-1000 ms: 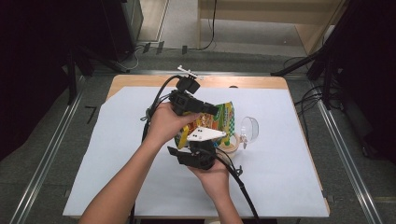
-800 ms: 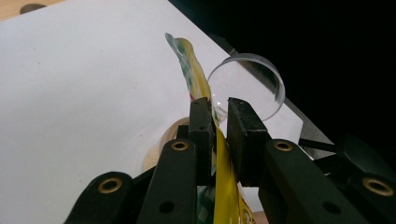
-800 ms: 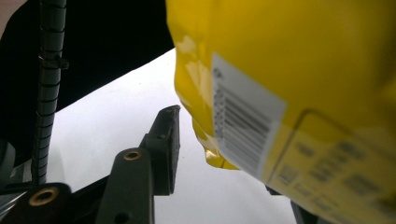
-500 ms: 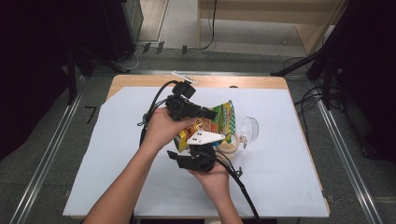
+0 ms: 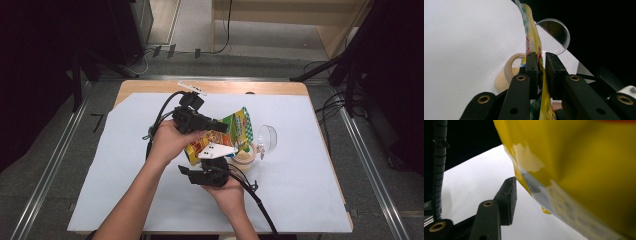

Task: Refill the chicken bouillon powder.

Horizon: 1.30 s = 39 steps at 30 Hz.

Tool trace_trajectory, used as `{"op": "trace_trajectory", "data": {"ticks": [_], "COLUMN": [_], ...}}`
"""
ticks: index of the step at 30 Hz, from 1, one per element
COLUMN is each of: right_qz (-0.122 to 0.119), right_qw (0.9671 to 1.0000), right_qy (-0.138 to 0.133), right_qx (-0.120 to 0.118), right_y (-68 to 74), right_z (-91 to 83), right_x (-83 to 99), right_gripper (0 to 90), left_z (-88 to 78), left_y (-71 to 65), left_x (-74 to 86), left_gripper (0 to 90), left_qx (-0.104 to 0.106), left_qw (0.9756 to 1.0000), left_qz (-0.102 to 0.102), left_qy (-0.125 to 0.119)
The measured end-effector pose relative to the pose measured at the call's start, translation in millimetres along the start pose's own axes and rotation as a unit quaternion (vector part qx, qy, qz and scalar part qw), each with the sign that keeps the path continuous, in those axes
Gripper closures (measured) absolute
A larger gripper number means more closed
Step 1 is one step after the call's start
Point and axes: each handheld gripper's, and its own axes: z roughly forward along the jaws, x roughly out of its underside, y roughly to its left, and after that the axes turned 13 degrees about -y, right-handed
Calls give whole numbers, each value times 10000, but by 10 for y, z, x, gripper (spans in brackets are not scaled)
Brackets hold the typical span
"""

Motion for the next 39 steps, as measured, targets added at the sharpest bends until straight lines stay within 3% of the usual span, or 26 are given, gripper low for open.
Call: {"op": "trace_trajectory", "data": {"ticks": [6,11,18,24,30,39], "right_qz": [-57,-112,-203,-162,-102,-115], "right_qw": [10000,9999,9996,9998,9999,9997], "right_qy": [68,115,173,91,36,207], "right_qx": [35,27,40,-96,-49,-8], "right_y": [13,30,46,56,20,-1], "right_z": [27,50,98,117,88,110], "right_x": [39,59,95,101,108,153], "right_gripper": [483,482,455,431,411,413], "left_z": [-36,-80,-142,-220,-271,-274], "left_y": [-2,30,86,135,194,211], "left_x": [30,52,74,90,114,151], "left_gripper": [842,849,870,871,871,851], "left_qx": [-40,-22,11,26,25,38], "left_qw": [9998,9999,9996,9997,9998,9996], "left_qz": [176,114,235,187,109,58], "left_qy": [58,66,147,168,161,282]}}
